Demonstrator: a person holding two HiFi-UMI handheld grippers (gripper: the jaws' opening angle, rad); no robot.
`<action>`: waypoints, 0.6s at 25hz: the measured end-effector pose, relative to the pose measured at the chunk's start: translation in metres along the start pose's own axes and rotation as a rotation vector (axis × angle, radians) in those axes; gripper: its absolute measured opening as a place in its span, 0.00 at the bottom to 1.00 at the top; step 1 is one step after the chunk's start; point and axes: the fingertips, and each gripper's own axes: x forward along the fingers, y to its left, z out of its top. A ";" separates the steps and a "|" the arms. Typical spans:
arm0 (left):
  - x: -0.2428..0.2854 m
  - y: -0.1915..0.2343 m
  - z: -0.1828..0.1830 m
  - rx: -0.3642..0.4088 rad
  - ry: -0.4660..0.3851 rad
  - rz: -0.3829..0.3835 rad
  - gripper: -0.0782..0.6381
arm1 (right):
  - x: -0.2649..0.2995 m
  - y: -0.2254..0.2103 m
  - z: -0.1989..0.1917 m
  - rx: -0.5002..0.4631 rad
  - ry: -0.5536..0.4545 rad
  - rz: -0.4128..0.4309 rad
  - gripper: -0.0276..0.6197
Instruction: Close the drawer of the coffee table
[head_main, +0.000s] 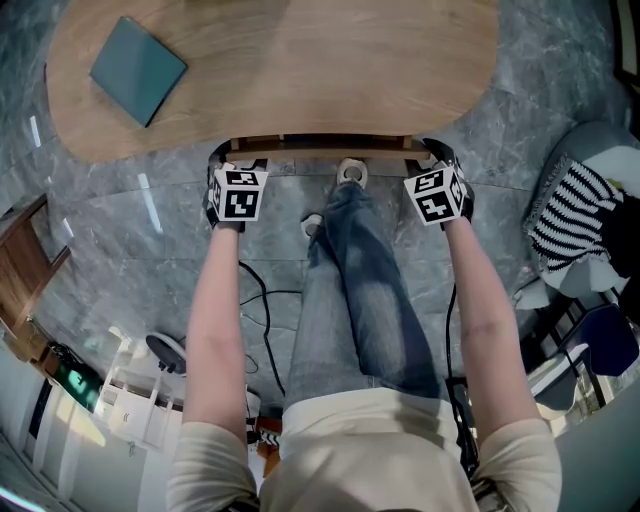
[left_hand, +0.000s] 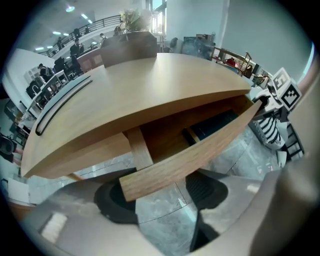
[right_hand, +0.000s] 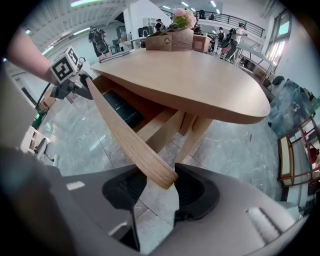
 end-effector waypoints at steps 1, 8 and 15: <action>0.000 0.000 0.001 -0.010 -0.001 0.004 0.50 | 0.000 -0.001 0.001 0.000 -0.001 0.001 0.31; 0.003 0.006 0.008 -0.054 -0.010 0.022 0.51 | 0.002 -0.007 0.009 0.007 -0.008 -0.001 0.31; 0.006 0.012 0.016 -0.108 -0.027 0.042 0.51 | 0.004 -0.014 0.018 0.012 -0.015 -0.007 0.31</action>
